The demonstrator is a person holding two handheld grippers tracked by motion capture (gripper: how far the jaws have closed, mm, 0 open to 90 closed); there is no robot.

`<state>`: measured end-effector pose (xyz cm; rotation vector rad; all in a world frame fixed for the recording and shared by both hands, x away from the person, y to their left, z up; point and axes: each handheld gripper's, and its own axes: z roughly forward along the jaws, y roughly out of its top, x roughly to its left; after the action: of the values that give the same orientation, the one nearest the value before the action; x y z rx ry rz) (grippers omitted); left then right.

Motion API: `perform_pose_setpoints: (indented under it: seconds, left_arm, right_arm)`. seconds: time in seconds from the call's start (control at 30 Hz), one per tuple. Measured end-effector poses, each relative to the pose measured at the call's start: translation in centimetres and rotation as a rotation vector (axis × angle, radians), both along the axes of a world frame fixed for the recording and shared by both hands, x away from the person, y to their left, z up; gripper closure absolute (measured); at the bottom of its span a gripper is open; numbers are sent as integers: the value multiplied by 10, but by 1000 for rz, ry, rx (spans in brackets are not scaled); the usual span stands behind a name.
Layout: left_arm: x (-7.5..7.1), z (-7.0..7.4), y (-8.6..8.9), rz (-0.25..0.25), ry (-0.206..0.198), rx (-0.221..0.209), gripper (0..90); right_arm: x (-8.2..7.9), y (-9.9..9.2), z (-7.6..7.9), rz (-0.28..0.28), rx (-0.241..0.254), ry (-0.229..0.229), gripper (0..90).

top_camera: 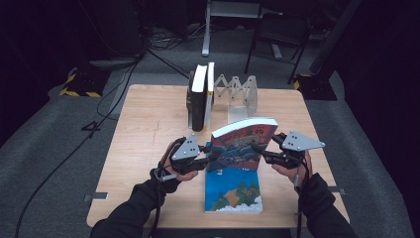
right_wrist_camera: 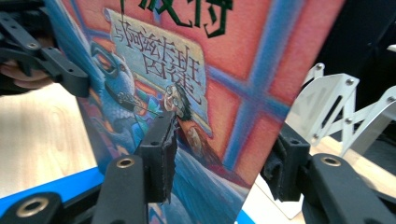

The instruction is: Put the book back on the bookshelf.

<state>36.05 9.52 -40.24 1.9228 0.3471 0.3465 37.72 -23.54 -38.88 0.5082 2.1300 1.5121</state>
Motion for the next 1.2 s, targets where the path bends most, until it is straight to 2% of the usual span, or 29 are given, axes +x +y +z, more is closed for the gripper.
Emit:
perform_pose_setpoints:
  seconds: [0.27, 0.47, 0.63, 0.67, 0.77, 0.83, 0.93, 1.07, 1.2]
  left_arm:
    - [5, 0, -13, 2, 3, -30, 694]
    - [5, -1, -23, 16, -11, -30, 655]
    - [8, -12, -26, 16, 16, -29, 643]
    - [9, -17, -29, 18, 9, -11, 643]
    - [9, -19, -31, 16, 14, -10, 644]
    - [10, -20, -31, 24, 21, -20, 666]
    - [11, -21, -35, 38, 14, -13, 679]
    - [12, -22, -36, 36, 3, -20, 682]
    - [13, -22, -37, 37, 12, -29, 711]
  right_arm:
    - [-2, 0, 0, 4, 1, -1, 514]
    - [-4, 0, 0, 5, 6, 0, 506]
    - [-6, 0, -2, 1, 4, -2, 491]
    - [-6, 0, -2, -1, 4, -6, 486]
    - [-7, 0, -3, -3, 4, -4, 480]
    - [-7, 0, -3, -4, 2, -5, 466]
    - [-7, 1, -4, -8, 10, -1, 453]
    - [-6, 1, -4, -13, 14, 1, 456]
    - [-6, 2, -4, -21, 16, 0, 458]
